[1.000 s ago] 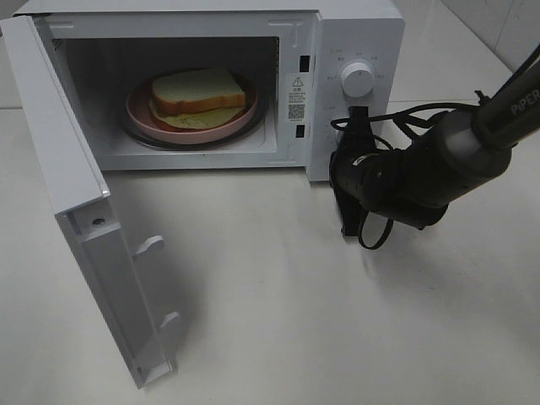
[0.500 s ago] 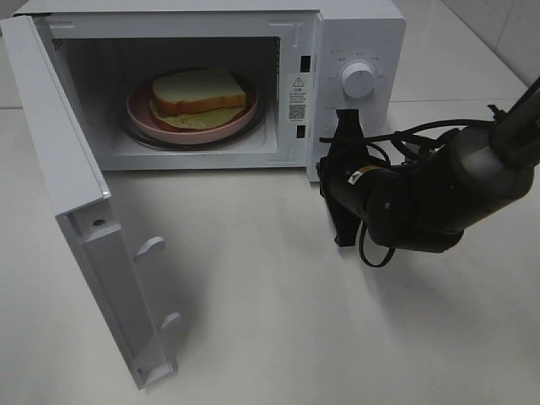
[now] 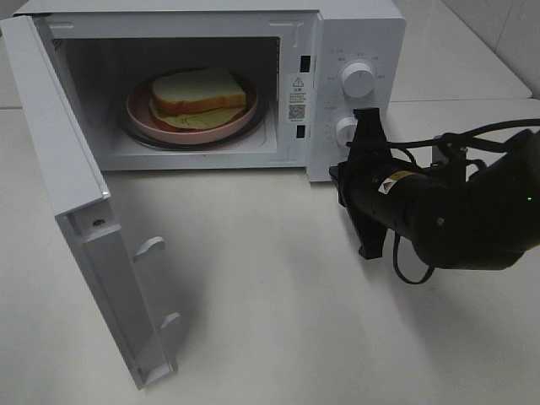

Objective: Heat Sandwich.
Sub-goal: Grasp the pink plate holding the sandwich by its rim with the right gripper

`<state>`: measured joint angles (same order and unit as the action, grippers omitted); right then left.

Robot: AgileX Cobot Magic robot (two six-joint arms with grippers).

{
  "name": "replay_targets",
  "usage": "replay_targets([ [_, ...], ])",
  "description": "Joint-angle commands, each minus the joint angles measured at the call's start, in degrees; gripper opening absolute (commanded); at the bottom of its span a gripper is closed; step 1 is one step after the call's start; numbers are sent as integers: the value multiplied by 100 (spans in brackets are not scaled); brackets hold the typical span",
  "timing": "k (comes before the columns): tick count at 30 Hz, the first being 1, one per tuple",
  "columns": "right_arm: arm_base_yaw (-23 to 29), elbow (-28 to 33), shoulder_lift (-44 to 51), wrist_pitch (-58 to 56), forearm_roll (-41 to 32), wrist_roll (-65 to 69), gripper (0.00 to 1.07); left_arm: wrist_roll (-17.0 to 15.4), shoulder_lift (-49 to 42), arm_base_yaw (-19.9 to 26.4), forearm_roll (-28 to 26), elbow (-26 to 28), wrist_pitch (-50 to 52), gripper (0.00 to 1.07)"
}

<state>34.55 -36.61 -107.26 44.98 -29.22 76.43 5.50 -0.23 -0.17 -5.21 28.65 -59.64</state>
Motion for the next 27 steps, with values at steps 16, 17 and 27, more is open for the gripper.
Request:
replay_targets([
  [16, 0, 52, 1673, -3317, 183, -5088, 3, -17, -120, 11, -17, -23, 29, 99],
  [17, 0, 52, 1725, -3466, 183, -5260, 3, -17, -120, 11, -17, -23, 29, 99],
  [27, 0, -63, 2131, -4876, 201, -6939, 6, -17, -120, 11, -17, -23, 29, 99],
])
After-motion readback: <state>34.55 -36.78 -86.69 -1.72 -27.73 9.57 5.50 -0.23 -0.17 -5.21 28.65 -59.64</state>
